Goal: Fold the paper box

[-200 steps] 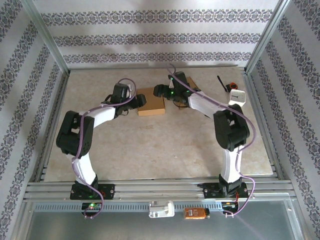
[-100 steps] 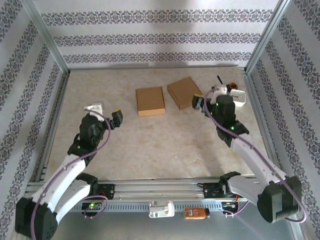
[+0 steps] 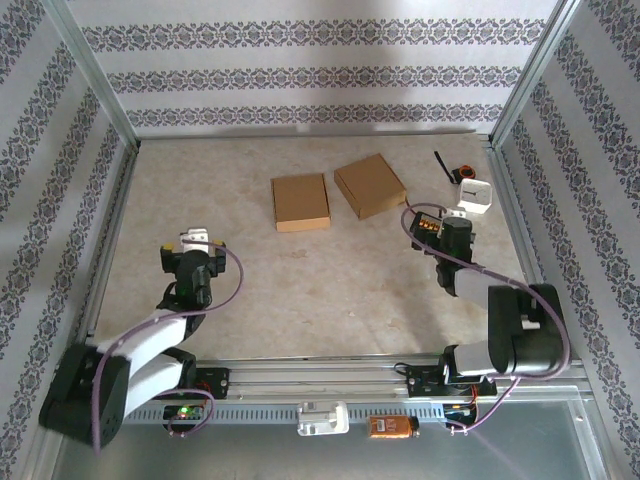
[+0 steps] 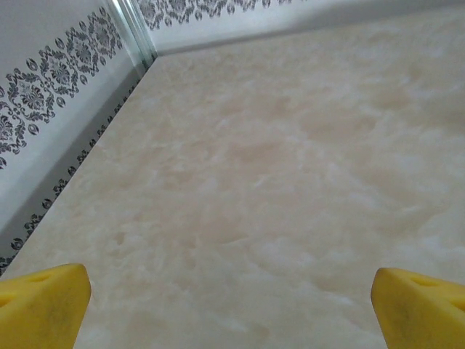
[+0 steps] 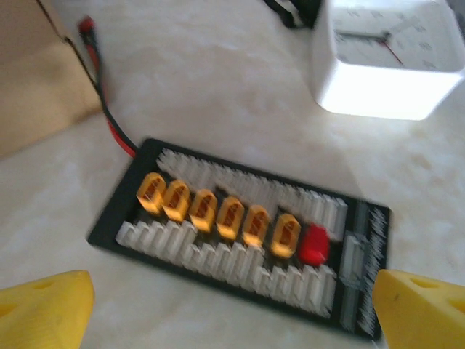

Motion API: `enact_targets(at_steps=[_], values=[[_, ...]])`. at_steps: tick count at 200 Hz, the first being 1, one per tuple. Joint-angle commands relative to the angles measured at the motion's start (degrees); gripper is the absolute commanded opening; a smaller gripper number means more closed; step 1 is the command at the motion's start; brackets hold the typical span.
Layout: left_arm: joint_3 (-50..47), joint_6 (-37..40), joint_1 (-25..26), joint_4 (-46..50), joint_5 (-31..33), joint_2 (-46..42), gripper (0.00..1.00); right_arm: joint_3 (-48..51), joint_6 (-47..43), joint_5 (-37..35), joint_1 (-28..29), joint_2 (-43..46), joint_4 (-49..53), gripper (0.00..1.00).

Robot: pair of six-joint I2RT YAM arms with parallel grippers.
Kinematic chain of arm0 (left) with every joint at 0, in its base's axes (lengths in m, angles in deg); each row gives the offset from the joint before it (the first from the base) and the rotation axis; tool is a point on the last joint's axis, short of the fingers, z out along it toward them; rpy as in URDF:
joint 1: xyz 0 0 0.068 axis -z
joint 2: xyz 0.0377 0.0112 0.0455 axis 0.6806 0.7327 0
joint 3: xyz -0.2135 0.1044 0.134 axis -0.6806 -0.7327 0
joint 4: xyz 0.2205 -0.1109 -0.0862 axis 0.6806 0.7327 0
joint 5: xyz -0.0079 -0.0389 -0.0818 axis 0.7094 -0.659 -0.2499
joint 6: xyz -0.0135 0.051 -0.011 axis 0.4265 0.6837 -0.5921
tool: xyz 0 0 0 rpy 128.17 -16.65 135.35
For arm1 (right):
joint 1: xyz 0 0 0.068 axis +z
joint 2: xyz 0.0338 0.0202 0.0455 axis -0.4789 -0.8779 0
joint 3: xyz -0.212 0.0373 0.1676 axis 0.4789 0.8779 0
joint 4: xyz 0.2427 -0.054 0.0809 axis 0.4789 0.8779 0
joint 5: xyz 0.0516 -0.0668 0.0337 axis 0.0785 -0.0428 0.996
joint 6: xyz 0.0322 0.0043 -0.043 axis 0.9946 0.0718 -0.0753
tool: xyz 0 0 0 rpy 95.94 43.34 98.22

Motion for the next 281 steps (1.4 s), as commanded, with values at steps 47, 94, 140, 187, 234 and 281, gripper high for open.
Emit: enact_targets(at_steps=[47,94,140,187,234,281], values=[[5.9,-1.6,-14.9,-13.4,-21.5,13.5,1.00,4.8,-3.0,7.3,-0.8,-6.3,-28.3,0.98],[9.6,-3.1,-20.8,-7.8,-32.6,15.7,1.00,4.2,-3.8,6.3,-0.1,-5.8,-26.5,0.98],[3.5,-7.6,-20.3,-35.3,-39.1,29.1,1.00,4.2,-4.0,6.2,0.0,-5.8,-26.4,0.98],[9.3,-4.5,-16.6,-22.3,-34.6,28.2,1.00,4.2,-4.1,6.0,0.2,-5.8,-26.4,0.98],[8.5,-4.8,-16.4,-25.1,-33.9,28.8,0.99,4.1,-4.1,5.8,0.2,-5.8,-26.3,0.98],[8.6,-4.5,-16.4,-25.1,-34.6,29.0,0.99,4.0,-4.2,5.8,0.3,-5.9,-26.1,0.98]])
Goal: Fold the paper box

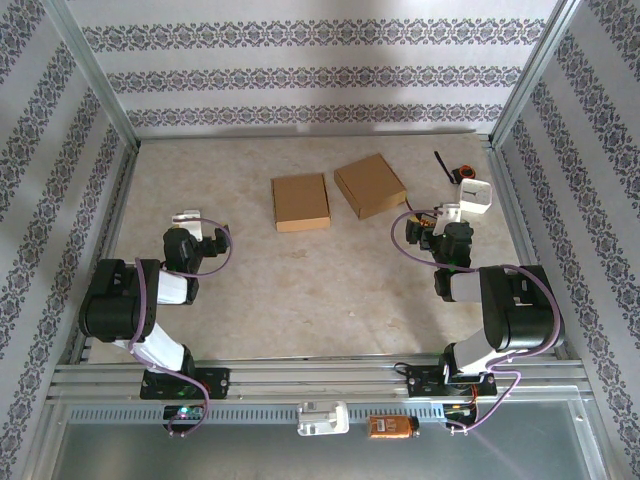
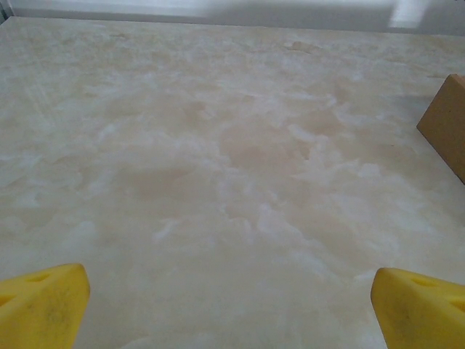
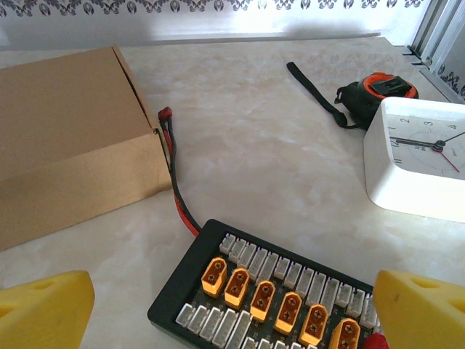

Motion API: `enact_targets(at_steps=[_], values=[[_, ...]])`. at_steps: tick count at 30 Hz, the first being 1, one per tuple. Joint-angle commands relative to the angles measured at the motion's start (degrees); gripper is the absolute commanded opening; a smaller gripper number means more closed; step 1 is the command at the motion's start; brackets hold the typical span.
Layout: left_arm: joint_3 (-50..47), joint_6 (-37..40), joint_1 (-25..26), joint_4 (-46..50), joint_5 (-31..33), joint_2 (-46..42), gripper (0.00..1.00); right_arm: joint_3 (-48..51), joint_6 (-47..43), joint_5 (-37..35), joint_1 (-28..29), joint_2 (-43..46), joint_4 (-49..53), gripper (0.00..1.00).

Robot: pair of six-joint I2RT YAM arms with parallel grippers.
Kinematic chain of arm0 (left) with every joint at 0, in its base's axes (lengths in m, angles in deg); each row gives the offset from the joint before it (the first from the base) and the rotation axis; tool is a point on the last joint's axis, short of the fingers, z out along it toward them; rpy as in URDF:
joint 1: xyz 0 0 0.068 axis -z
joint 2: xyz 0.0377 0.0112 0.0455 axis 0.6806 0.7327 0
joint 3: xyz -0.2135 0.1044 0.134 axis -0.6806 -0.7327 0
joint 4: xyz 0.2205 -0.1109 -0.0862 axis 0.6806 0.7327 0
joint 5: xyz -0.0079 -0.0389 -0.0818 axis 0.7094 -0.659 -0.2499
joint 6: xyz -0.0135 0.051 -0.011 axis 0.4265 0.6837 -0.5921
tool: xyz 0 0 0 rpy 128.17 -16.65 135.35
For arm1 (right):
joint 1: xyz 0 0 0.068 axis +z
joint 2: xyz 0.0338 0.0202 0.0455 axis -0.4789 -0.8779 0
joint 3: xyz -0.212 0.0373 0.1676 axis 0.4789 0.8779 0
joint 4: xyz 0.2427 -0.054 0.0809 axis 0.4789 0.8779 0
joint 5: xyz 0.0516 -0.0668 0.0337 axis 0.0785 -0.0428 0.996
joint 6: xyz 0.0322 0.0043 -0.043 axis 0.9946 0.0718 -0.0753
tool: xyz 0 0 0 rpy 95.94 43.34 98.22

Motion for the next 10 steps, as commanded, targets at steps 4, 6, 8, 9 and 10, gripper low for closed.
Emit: enact_targets(at_steps=[4,6,8,9,10], values=[[0.3,0.8,0.3,-1.9,0.1,-0.6,0.99,-1.4,-0.7,-0.8,0.9,-0.1,-1.6,0.98],[0.3,0.8,0.3,-1.9,0.1,-0.6,0.99,-1.4,-0.7,-0.9,0.9,0.0,-1.7,0.98],[0.3,0.8,0.3,-1.9,0.1,-0.6,0.99,-1.4,-0.8,-0.8,0.9,0.0,-1.9,0.98],[0.4,0.8,0.3,-1.9,0.1,-0.6,0.99,-1.2,-0.7,-0.8,0.9,0.0,-1.9,0.98],[0.3,0.8,0.3,-1.9,0.1,-0.6,0.99,-1.1,-0.8,-0.8,0.9,0.1,-2.1,0.98]])
